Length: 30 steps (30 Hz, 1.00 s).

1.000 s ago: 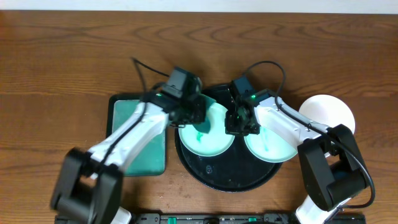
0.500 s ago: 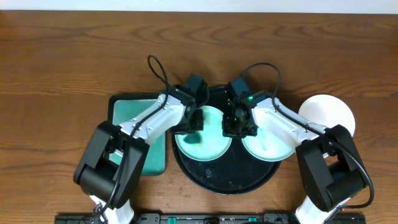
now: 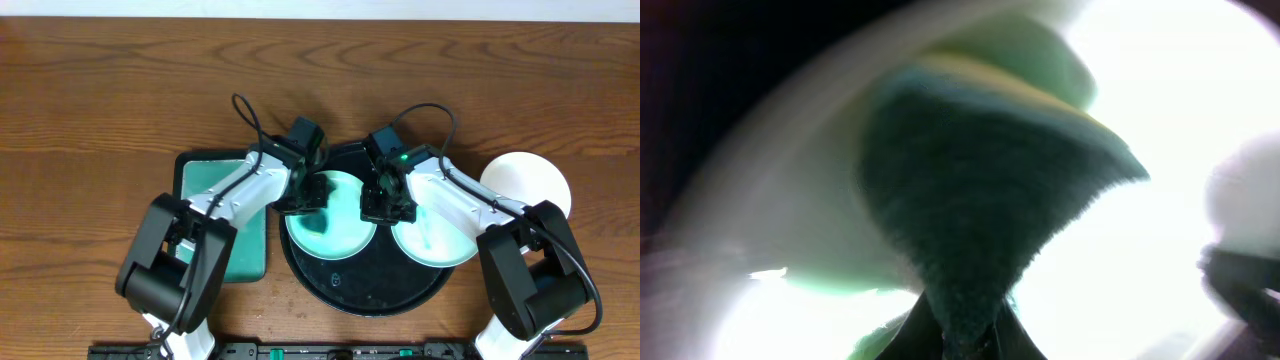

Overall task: Clean dirty plates on tray and stack at the side
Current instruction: 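Scrub the light-green plate with the sponge in the left gripper, then return the sponge to the green tub with the left gripper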

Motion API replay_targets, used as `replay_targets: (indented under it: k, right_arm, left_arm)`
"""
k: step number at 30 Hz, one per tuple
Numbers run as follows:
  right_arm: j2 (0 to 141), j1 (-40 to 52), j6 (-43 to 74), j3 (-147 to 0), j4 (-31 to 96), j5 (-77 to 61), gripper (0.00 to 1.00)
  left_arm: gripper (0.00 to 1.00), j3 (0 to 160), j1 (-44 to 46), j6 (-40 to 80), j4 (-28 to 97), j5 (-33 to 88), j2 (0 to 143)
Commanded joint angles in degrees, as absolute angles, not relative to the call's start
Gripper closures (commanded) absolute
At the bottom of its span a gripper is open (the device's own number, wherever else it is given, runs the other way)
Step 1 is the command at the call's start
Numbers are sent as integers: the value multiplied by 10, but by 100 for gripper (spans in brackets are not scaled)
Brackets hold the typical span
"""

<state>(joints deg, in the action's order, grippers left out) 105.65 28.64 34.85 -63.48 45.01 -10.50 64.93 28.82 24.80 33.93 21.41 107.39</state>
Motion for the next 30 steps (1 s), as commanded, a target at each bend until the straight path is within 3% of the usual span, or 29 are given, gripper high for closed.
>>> replay_targets:
  k: [1,8,16,19,23,30]
  right_arm:
    - [1060,288,385,-629,444,-87,99]
    - [1060,288,403,-629,444,-84,99]
    - [1060,288,402,-629,444,-84,99]
    - [1060,288,402,-629,444,-84,99]
    - [1060,288,400,-629,446,-84,99]
    - [1060,289,335,-629,448,-56,99]
  left_arm:
    - [93,630,346,243,311,411,1103]
    - [93,630,354,270,354,344,1103]
    - [93,630,331,319,510,-87,1102]
    - [93,640,324,318,537,-171,1099]
    - [93,681,319,318,574,-168,1078]
    - [93,720,301,263,576,-13,951]
